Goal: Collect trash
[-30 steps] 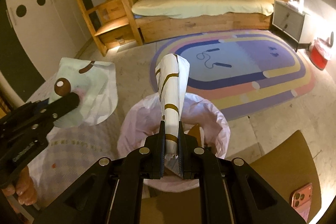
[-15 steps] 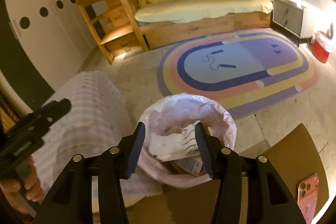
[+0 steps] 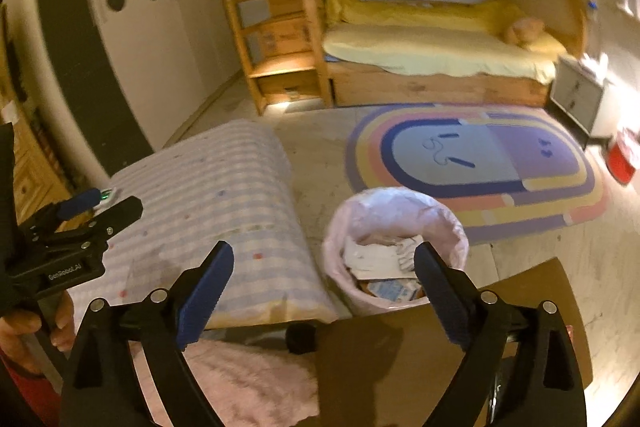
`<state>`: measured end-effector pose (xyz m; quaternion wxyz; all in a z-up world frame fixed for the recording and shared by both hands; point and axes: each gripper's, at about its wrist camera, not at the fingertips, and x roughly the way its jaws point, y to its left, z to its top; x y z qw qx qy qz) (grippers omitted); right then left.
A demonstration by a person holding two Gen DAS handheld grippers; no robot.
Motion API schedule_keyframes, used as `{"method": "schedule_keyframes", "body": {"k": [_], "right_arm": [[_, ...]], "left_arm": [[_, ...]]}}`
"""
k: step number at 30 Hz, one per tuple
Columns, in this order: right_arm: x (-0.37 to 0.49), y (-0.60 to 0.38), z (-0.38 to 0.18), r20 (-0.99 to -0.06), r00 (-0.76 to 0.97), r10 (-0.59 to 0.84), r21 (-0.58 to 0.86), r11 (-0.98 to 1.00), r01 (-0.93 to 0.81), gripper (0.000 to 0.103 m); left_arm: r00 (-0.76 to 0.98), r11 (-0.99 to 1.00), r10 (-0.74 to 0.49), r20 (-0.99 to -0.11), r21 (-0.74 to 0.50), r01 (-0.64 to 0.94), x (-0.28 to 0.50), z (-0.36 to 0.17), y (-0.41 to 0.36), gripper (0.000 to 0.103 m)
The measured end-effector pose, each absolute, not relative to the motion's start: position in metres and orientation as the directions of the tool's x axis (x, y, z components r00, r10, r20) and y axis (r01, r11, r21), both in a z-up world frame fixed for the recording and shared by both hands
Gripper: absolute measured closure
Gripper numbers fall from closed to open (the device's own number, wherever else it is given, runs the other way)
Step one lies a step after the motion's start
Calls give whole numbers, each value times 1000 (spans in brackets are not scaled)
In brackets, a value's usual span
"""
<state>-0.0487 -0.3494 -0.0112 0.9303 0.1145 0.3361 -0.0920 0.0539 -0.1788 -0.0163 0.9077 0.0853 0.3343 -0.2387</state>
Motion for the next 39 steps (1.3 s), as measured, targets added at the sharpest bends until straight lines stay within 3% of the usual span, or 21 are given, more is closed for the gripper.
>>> {"method": "schedule_keyframes", "body": {"k": [11,22,39], "right_arm": [[-51,-251,34,-609,790,73,100,995,-15,7],[-66,-197,49,-606,783,140,15,986,-165,7],[-63,-195,41,-638,763,103,7,992,-128,7]], "left_arm": [[707,971,-188,-682,-23,236,15,14,-60,7],[712,995,15,-702,79,57,-29,16,8,7],[723,997,31,-690,70,24,-34,24,15,7]]}}
